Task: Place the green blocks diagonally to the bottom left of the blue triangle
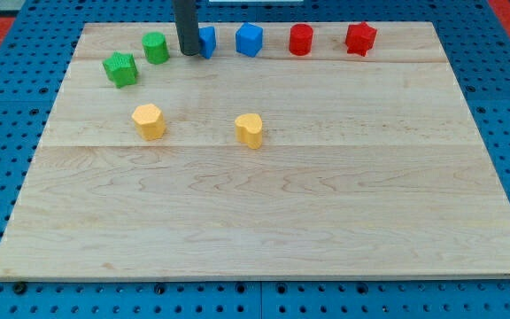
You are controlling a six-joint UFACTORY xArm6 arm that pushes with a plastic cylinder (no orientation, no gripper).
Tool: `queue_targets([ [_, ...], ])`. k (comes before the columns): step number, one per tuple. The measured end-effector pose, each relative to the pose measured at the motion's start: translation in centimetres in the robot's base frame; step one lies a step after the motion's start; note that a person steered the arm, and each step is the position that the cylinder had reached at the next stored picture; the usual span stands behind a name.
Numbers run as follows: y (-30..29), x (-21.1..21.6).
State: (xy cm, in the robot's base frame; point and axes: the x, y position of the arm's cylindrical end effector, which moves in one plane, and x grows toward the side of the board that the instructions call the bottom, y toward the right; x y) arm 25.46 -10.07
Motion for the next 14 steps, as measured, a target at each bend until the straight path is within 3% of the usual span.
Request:
queue_targets([
  [2, -0.6, -1.8],
  [4, -6.1, -1.8],
  [11, -6.7, -2.8],
  [14, -7.9, 0.7],
])
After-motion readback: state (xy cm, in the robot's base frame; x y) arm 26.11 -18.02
